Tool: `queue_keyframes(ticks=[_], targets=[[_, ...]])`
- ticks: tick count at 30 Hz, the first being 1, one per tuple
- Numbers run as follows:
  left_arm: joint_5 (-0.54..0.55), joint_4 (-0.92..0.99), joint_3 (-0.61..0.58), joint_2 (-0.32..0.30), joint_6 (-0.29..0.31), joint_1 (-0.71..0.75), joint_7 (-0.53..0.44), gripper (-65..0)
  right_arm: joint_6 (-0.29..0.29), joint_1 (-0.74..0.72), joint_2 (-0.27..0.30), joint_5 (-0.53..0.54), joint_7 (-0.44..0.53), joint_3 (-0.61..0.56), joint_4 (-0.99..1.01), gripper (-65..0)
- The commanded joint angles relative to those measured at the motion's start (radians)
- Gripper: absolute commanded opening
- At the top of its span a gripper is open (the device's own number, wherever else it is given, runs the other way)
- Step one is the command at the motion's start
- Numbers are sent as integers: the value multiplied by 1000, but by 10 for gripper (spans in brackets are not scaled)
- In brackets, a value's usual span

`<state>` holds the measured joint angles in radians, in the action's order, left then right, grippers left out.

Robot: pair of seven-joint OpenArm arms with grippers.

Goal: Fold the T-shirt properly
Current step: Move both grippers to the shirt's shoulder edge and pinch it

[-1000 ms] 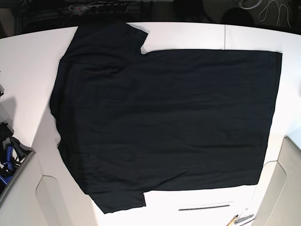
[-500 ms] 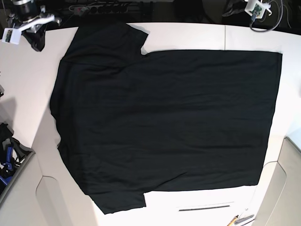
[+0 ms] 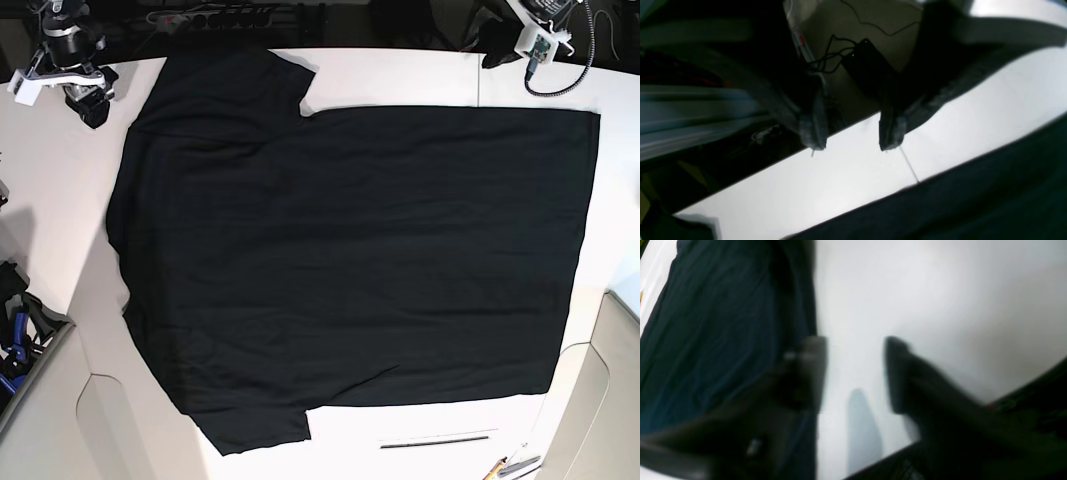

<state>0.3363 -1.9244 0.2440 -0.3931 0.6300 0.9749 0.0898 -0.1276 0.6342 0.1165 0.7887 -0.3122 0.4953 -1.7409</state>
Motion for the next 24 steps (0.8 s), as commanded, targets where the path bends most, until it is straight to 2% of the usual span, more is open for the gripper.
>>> queue_keyframes(ticks=[1, 5, 8, 13, 18, 22, 23, 24], targets=[[20, -14, 6, -6, 7, 9, -17, -362, -11, 3, 7, 0, 19, 6, -15, -318], [31, -14, 6, -6, 7, 5, -17, -362, -11, -12, 7, -2, 6, -6, -13, -319], [31, -14, 6, -6, 7, -2, -18, -362, -11, -64, 7, -35, -32, -37, 4, -319], [30, -14, 6, -6, 7, -3, -17, -362, -12, -141, 4, -49, -38, -96, 66, -319], [30, -14, 6, -6, 6, -12, -10, -362, -73, -159, 2, -50, -53, -146, 81, -319], [30, -14, 10, -6, 6, -14, -10, -362, -75, -158, -3, -76, -51, -166, 81, -321], [31, -14, 14, -6, 6, -14, -10, -362, -75, -158, -3, -76, -51, -166, 81, -329], [30, -14, 23, -6, 6, -14, -10, -362, -75, -159, -3, -80, -51, -166, 81, -369]])
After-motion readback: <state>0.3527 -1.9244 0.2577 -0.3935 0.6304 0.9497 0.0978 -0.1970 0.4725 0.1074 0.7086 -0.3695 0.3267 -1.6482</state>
